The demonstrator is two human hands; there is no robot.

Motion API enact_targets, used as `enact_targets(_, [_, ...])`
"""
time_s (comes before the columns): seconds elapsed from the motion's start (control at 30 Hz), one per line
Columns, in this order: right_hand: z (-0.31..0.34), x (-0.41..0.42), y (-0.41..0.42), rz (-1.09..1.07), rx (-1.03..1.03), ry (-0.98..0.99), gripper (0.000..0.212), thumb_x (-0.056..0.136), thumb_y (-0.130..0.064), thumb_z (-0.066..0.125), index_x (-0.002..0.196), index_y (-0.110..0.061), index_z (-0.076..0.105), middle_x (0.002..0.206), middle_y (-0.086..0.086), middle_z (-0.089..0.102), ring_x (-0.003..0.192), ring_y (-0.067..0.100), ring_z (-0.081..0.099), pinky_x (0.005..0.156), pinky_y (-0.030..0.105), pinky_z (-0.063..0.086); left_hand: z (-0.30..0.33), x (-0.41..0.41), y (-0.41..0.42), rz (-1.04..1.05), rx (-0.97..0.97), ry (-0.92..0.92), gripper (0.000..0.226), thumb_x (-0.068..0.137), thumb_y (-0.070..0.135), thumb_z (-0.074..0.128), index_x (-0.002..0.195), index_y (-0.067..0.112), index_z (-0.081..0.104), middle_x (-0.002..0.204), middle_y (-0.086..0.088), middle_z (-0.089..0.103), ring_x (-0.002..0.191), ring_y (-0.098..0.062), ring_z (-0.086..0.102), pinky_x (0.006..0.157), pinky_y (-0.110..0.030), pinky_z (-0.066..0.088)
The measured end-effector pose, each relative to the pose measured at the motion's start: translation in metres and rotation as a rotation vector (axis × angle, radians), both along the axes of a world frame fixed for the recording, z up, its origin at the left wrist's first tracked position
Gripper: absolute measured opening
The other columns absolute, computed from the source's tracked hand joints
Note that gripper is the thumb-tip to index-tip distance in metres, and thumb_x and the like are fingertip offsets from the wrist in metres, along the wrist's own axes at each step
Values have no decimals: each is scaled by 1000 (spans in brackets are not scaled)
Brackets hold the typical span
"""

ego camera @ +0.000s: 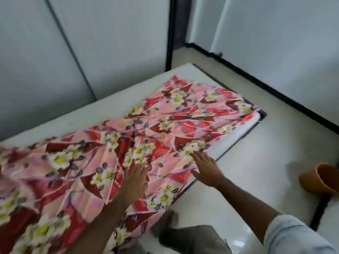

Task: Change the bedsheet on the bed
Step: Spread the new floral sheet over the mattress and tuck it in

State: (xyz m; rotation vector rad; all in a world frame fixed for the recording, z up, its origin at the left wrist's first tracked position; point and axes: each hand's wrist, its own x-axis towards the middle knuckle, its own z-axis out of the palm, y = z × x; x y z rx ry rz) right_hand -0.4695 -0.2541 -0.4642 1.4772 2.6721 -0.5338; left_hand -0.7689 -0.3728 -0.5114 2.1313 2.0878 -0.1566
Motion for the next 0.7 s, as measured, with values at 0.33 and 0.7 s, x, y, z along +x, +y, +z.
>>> enact_targets(0.33, [48, 222, 75, -321, 68, 41, 72, 93, -40, 62, 154, -22, 28, 159, 3, 30, 144, 29, 32, 116, 47, 28, 70, 200, 172, -326, 94, 83, 56, 78, 42, 80, 126, 19, 65, 132, -6, 65, 118, -26, 66, 91, -53, 55])
enact_targets(0.7, [73, 457, 226, -350, 67, -8, 69, 93, -37, 62, 152, -20, 31, 158, 5, 32, 143, 30, 34, 117, 49, 29, 80, 443, 354, -442, 65, 67, 59, 81, 41, 78, 133, 17, 61, 139, -8, 60, 127, -30, 60, 97, -60, 49])
